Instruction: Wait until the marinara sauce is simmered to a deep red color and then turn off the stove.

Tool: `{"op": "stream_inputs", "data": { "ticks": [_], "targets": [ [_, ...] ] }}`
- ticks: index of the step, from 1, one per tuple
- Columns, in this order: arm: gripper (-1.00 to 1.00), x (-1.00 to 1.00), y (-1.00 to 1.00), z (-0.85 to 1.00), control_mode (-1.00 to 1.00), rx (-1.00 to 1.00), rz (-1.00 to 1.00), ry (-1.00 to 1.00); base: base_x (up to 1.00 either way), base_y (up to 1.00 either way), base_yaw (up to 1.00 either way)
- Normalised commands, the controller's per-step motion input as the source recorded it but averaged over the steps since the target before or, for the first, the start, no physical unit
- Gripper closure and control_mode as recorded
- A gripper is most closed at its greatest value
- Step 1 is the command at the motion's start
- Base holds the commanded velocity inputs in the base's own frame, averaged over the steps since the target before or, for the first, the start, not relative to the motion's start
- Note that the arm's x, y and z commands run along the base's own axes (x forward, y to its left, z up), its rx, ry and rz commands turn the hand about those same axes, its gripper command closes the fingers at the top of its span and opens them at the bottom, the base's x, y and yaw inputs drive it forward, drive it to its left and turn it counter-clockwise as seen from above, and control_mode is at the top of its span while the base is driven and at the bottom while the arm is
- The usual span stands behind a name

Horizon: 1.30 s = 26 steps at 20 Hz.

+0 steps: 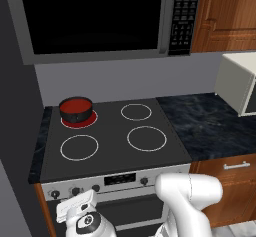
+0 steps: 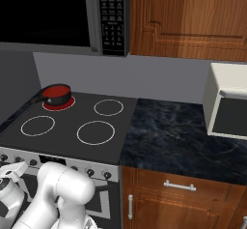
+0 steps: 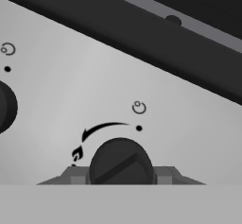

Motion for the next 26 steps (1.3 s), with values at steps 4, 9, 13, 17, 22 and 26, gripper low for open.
{"op": "stream_inputs", "data": {
  "ticks": [4,9,13,17,22,26],
  "targets": [
    [1.00,0.00,0.00,0.00,-1.00,0.00,0.00,0.00,0.00,0.00,0.00],
    [1.00,0.00,0.00,0.00,-1.00,0.00,0.00,0.00,0.00,0.00,0.00],
    [1.00,0.00,0.00,0.00,-1.00,0.00,0.00,0.00,0.00,0.00,0.00],
    [1.00,0.00,0.00,0.00,-1.00,0.00,0.00,0.00,0.00,0.00,0.00],
    [1.00,0.00,0.00,0.00,-1.00,0.00,0.00,0.00,0.00,0.00,0.00],
    [1.00,0.00,0.00,0.00,-1.00,0.00,0.00,0.00,0.00,0.00,0.00]
  ]
}}
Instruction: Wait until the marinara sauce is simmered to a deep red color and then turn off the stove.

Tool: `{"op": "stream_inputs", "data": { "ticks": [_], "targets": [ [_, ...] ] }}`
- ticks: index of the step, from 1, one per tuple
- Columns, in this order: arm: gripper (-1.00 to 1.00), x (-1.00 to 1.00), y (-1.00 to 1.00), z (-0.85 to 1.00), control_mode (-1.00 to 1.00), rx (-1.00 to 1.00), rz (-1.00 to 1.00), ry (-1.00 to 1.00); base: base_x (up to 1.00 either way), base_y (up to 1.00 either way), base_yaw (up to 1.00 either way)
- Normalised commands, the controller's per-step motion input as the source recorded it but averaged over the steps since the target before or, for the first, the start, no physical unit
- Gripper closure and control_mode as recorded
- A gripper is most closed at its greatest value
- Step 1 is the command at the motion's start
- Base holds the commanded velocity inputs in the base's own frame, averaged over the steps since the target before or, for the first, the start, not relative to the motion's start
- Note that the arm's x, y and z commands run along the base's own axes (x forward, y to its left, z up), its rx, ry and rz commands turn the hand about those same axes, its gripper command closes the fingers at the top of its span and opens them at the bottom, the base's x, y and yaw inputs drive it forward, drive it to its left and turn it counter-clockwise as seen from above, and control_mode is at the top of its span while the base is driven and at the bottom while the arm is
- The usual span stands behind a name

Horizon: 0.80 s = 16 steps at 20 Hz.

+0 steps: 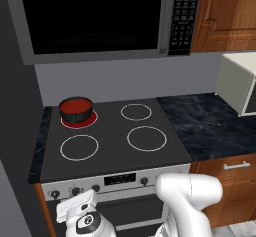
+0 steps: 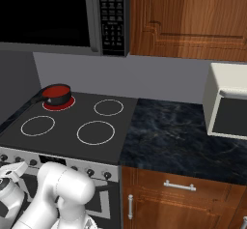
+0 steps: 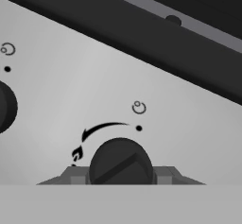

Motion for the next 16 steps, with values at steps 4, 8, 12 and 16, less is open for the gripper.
{"op": "stream_inputs", "data": {
  "ticks": [4,8,12,16],
  "targets": [
    [1.00,0.00,0.00,0.00,-1.00,0.00,0.00,0.00,0.00,0.00,0.00],
    [1.00,0.00,0.00,0.00,-1.00,0.00,0.00,0.00,0.00,0.00,0.00],
    [1.00,0.00,0.00,0.00,-1.00,0.00,0.00,0.00,0.00,0.00,0.00],
    [1.00,0.00,0.00,0.00,-1.00,0.00,0.00,0.00,0.00,0.00,0.00]
  ]
}}
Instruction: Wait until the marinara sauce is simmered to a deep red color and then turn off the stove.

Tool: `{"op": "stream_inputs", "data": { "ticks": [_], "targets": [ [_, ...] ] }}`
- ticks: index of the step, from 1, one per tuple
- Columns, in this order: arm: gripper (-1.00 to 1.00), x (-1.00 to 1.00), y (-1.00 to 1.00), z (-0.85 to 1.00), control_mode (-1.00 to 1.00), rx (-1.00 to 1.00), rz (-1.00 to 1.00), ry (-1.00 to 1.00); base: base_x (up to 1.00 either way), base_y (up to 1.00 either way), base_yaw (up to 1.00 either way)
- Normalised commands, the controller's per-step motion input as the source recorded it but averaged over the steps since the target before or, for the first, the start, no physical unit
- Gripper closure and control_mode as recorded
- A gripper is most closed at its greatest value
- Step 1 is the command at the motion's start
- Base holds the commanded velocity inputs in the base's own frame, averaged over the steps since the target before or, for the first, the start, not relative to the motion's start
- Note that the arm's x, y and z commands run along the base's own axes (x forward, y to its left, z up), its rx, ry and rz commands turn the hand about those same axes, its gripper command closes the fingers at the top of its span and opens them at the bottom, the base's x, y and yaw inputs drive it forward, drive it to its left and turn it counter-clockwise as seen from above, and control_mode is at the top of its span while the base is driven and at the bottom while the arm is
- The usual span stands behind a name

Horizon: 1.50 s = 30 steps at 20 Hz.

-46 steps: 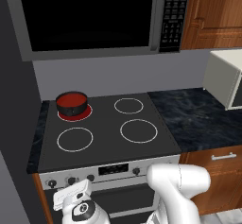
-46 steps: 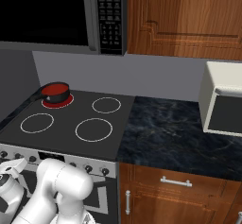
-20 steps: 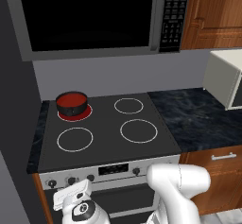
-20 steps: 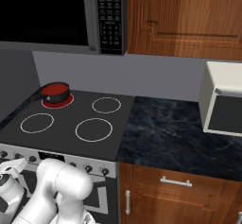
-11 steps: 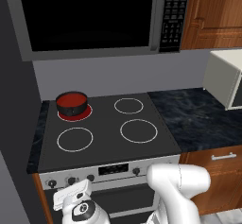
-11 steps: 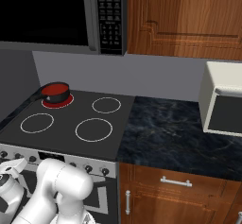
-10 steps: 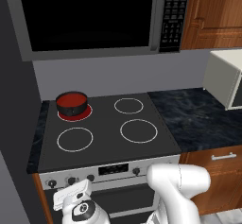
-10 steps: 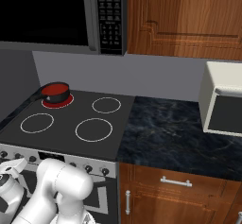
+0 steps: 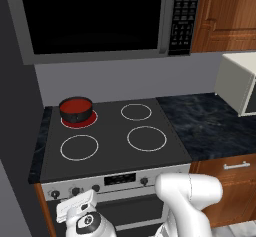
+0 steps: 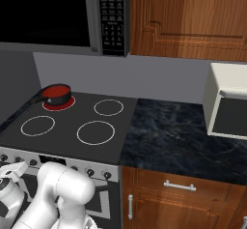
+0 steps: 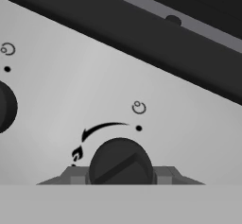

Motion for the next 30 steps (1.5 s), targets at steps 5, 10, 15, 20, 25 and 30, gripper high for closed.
{"op": "stream_inputs", "data": {
  "ticks": [5,10,15,20,25,30],
  "targets": [
    [1.00,0.00,-0.15,0.00,-1.00,0.08,0.00,0.00,0.00,0.00,0.00],
    [1.00,-0.01,-0.14,-0.06,-1.00,0.14,-0.01,0.00,0.00,0.00,0.00],
    [1.00,0.00,-0.05,-0.17,-1.00,0.19,-0.07,0.00,0.00,0.00,0.00],
    [1.00,0.00,0.00,-0.13,-1.00,0.17,-0.10,0.00,0.00,0.00,0.00],
    [1.00,0.00,0.00,-0.12,-1.00,0.19,-0.11,0.00,0.00,0.00,0.00],
    [1.00,-0.01,-0.01,-0.13,-1.00,0.21,-0.11,0.00,0.00,0.00,0.00]
  ]
}}
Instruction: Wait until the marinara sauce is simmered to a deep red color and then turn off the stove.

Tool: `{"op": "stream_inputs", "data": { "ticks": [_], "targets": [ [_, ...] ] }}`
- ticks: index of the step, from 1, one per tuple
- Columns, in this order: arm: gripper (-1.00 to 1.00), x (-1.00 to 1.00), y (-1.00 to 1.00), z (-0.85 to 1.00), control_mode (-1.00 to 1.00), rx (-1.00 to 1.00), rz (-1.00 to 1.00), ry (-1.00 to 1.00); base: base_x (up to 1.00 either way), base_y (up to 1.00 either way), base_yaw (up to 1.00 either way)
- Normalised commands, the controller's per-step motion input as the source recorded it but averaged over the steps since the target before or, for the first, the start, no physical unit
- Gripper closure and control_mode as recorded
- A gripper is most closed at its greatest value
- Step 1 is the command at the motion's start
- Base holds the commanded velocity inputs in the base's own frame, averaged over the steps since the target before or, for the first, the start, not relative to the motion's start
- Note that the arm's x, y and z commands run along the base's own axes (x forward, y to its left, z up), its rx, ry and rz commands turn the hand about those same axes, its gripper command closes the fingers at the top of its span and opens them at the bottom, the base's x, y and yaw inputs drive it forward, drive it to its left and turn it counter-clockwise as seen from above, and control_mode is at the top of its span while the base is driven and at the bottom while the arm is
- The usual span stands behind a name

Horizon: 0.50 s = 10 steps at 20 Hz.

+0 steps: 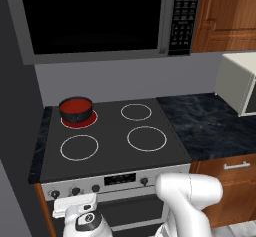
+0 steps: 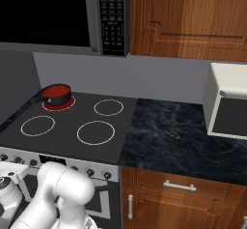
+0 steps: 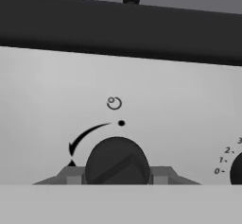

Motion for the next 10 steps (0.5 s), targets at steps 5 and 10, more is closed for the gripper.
{"op": "stream_inputs", "data": {
  "ticks": [5,10],
  "targets": [
    [1.00,-0.06,-0.07,-0.15,-1.00,0.24,-0.11,0.00,0.00,0.00,0.00],
    [1.00,-0.07,-0.13,-0.17,-1.00,0.28,-0.10,0.00,0.00,0.00,0.00]
  ]
}}
